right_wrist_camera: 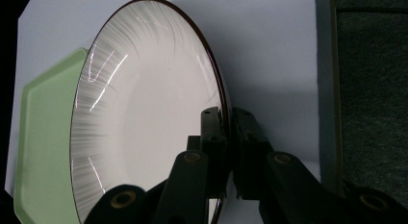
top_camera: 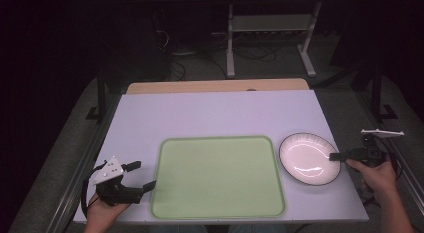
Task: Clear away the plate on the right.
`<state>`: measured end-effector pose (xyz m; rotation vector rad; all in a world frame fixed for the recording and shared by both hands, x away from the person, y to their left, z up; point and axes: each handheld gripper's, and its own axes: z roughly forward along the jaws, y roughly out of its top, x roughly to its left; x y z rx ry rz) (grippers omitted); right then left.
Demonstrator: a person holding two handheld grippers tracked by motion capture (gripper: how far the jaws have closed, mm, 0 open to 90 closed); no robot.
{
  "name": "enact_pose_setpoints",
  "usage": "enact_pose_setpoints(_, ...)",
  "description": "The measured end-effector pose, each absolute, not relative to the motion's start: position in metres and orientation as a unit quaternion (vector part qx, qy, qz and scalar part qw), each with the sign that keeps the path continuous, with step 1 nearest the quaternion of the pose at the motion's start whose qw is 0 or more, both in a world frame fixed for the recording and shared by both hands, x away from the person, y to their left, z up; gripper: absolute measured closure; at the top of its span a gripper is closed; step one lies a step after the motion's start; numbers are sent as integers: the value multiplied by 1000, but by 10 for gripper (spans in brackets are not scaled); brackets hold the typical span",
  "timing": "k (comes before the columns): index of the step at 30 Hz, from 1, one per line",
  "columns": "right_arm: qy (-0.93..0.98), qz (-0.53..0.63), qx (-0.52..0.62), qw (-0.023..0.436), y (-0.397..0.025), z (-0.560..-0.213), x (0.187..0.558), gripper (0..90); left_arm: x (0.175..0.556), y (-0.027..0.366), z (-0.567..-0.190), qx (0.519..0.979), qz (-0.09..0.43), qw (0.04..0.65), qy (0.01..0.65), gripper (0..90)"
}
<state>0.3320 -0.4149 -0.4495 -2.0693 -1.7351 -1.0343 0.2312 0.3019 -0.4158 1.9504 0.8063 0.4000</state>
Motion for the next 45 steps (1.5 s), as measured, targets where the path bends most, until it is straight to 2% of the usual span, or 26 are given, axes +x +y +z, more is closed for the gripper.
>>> enact_pose_setpoints(16,-570,-376,-718,135,-418,-453,328,839,232,302,-416,797,162,478,332,133)
enact_pose_setpoints(45,-517,-444,-724,110,-429,-443,306,815,232,304,-417,793,159,479,341,133)
